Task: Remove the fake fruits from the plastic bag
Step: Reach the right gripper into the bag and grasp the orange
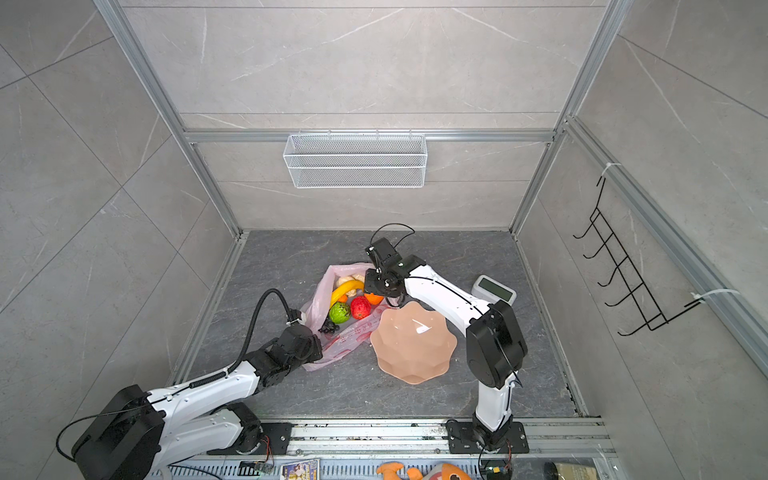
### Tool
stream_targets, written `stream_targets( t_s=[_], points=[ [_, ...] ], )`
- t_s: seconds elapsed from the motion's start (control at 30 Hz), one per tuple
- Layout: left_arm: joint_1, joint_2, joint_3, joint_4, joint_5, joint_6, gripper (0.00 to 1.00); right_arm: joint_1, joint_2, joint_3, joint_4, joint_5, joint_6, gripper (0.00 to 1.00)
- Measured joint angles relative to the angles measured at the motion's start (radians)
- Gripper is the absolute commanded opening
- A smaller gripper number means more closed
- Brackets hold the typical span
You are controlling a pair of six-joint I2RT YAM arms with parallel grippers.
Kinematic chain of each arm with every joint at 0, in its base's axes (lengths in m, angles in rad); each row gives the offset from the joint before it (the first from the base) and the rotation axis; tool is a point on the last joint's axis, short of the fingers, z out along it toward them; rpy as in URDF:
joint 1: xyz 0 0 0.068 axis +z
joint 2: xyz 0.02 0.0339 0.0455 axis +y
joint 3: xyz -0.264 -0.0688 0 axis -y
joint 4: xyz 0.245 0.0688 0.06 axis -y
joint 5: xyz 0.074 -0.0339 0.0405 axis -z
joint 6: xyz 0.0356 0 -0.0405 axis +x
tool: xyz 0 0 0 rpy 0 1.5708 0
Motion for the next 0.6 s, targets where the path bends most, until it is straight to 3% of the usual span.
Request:
stream_targets(
  t_s=[0.23, 0.6],
  points=[
    [0.000, 0.000, -0.001, 0.001, 0.001, -0.007, 0.18, 0.004, 0.126, 0.088, -0.073, -0.004, 0.016, 0.59],
    [0.000, 0.000, -0.008, 0.013, 0.005, -0.016, 0.21, 0.005, 0.315, 0.303, -0.207, 0.100, 0.015, 0.69]
  ],
)
